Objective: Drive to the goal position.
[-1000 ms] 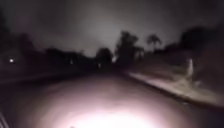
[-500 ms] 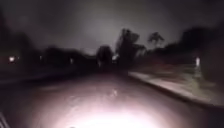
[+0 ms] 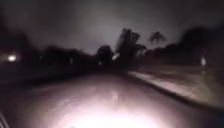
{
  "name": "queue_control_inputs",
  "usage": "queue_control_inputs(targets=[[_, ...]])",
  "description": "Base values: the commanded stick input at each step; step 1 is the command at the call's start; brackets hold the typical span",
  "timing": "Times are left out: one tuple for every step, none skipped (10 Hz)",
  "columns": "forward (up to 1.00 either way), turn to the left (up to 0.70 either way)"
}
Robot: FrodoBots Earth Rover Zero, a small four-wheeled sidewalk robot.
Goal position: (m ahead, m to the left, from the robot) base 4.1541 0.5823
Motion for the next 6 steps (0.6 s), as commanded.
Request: queue_control_inputs(targets=[[0.7,0.0],[0.7,0.0],[0.7,0.0],[0.7,0.0],[0.7,0.0],[0.7,0.0]])
